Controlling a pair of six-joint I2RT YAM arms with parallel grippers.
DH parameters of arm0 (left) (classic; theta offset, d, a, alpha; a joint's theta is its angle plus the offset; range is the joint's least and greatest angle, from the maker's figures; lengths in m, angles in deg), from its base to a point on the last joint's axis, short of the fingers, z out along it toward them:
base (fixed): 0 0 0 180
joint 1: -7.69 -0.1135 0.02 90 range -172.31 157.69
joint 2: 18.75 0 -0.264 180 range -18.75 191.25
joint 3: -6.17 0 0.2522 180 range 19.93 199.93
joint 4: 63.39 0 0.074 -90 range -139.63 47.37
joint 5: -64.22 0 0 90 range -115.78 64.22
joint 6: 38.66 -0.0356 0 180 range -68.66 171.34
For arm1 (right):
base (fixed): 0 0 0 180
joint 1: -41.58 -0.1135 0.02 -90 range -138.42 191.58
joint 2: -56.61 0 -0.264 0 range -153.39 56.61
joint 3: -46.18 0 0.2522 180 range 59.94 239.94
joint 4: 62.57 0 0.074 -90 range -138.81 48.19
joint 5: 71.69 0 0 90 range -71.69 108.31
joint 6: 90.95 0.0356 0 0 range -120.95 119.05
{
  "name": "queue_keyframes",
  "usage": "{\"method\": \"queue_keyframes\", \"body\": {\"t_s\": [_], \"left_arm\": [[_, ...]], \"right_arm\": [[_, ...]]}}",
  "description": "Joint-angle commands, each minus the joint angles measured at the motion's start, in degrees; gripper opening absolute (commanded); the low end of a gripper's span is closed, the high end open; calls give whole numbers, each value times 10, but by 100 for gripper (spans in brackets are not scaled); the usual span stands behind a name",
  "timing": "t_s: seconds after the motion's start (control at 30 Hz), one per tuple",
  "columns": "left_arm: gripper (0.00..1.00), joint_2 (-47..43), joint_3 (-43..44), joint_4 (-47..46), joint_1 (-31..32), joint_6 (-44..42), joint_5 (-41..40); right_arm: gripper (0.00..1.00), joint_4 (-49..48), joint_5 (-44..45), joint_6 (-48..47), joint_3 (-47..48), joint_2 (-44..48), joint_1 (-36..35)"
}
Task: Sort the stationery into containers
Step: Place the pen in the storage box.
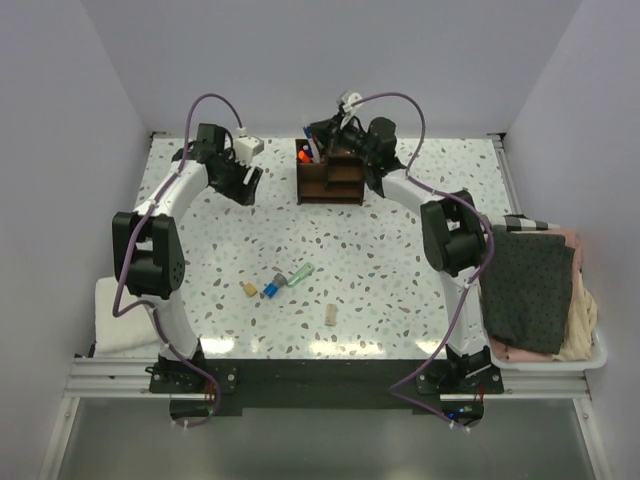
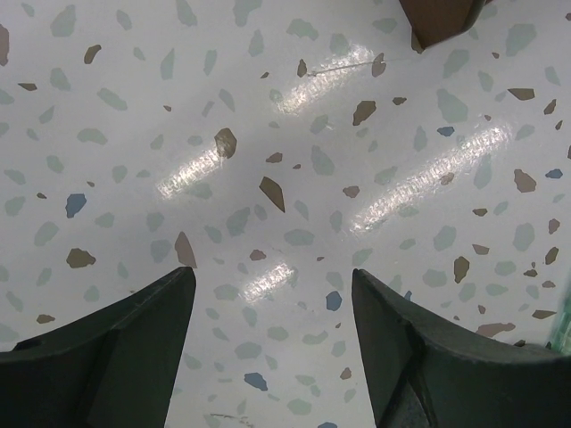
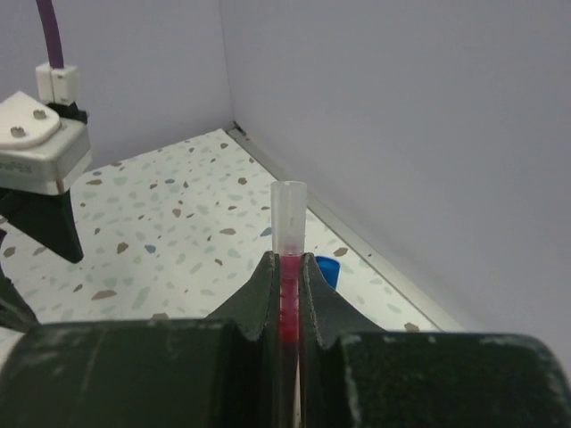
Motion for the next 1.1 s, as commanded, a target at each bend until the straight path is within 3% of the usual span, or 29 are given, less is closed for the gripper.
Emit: {"method": "queue_keyframes", "body": {"t_s": [0.0,1.07], "left_arm": [[76,3,21,-8,2,-1,15],[76,36,35,-15,4,5,22]], "right_arm": [[0,-43,41,-10,41,5,14],[0,-17,7,52,117,-39,2]]}}
